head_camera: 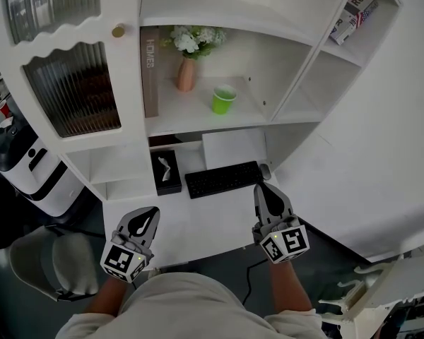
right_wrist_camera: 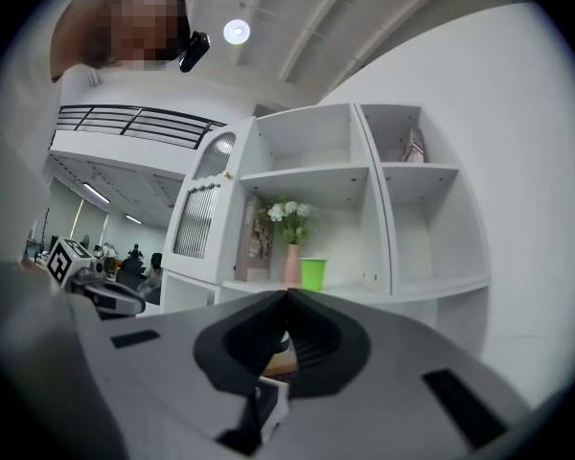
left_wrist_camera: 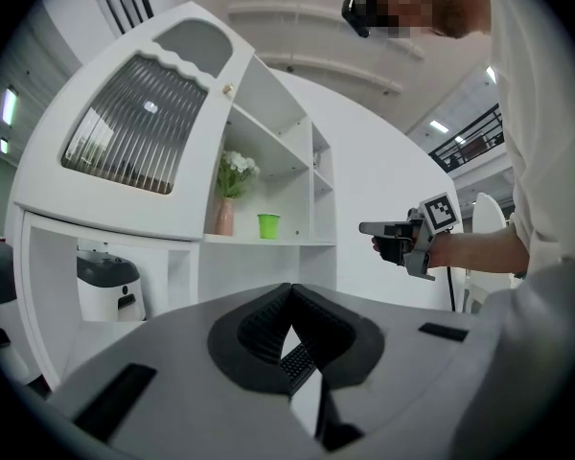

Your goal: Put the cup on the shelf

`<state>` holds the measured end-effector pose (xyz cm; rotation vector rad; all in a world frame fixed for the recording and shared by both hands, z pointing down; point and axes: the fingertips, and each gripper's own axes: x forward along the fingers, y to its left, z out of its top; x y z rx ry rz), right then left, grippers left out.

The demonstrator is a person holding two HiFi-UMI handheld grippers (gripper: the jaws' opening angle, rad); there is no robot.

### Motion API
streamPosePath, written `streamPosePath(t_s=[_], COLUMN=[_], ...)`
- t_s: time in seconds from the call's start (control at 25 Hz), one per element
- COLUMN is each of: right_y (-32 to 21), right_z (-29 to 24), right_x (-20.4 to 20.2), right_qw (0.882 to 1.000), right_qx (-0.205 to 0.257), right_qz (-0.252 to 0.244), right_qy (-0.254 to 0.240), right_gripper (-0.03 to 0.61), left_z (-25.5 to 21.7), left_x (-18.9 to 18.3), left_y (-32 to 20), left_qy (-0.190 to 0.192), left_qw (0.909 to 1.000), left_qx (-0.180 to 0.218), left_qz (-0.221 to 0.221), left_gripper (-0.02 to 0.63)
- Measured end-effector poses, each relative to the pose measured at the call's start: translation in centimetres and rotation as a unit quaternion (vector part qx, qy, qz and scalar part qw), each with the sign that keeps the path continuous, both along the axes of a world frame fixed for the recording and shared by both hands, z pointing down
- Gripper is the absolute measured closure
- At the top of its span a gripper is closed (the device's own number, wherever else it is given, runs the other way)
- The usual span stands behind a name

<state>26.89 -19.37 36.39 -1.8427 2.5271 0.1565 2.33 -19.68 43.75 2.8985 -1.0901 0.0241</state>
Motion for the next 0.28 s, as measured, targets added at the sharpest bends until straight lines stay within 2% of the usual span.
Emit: streamPosePath(t_s=[0.28], right_y=[0.83], right_z=[0.29], right_x=[0.06], right_qw=[1.0], right_qx=[0.001], right_qz=[-0.001], right_qy=[-0.001], right_gripper=[0.574], left_z=[-0.53], left_x=[0.45], left_y=[0.27], left_qy=[-0.001], left_qw=[1.0], left_qx=[0.006], left_qz=[0.003], left_gripper=[0.614])
